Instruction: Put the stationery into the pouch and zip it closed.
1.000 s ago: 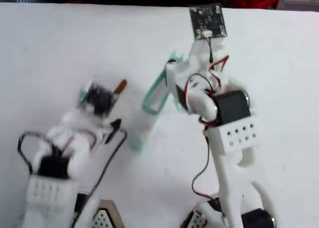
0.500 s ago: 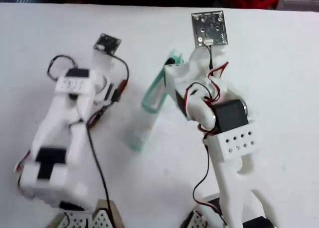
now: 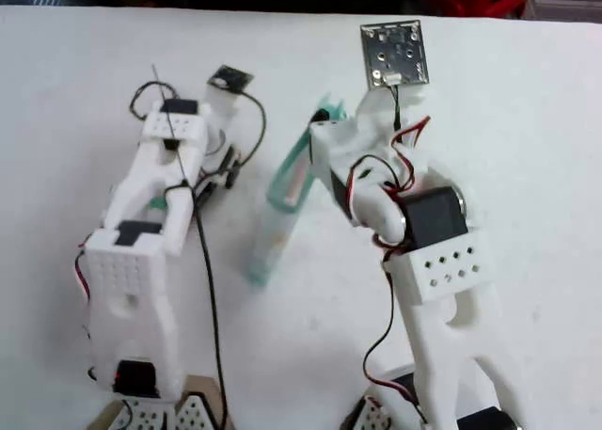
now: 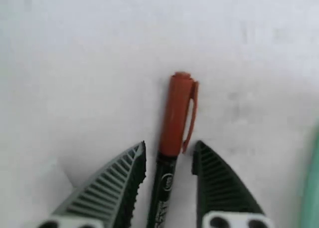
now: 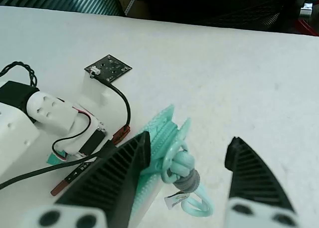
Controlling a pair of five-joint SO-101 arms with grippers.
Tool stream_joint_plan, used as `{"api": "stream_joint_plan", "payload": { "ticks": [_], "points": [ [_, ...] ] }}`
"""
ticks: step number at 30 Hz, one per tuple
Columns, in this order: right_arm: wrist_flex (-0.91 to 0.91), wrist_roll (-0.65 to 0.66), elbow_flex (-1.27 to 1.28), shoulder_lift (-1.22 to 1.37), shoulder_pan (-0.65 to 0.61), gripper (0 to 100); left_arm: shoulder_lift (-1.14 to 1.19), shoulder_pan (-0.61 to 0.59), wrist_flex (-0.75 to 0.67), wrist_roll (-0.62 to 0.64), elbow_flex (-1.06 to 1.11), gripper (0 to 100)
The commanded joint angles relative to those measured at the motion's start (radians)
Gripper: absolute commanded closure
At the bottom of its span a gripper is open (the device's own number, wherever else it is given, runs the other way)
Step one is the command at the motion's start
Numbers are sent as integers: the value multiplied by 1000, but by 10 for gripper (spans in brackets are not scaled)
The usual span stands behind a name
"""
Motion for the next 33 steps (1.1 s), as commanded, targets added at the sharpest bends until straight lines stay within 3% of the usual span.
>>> {"api": "stream_joint_plan", "payload": {
  "ticks": [1,5,8,14,20,24,27,29,33],
  "points": [
    [5,0,29,4,5,752,48,-13,83,-14,-120,983],
    [5,0,29,4,5,752,81,-18,167,-115,-195,978],
    [4,0,37,4,5,752,62,-33,252,-117,-270,978],
    [-2,0,54,4,5,752,-93,-41,551,-106,-483,978],
    [-1,0,55,4,5,752,-441,-45,551,-104,-388,978],
    [1,0,55,4,4,752,-816,-38,548,-104,-235,977],
    [1,0,55,4,-4,752,-1129,35,546,-98,-140,977],
    [1,0,55,4,-4,752,-1317,122,509,-37,-84,977],
    [2,-2,55,4,-4,752,-1613,283,301,166,81,977]
  ]
}}
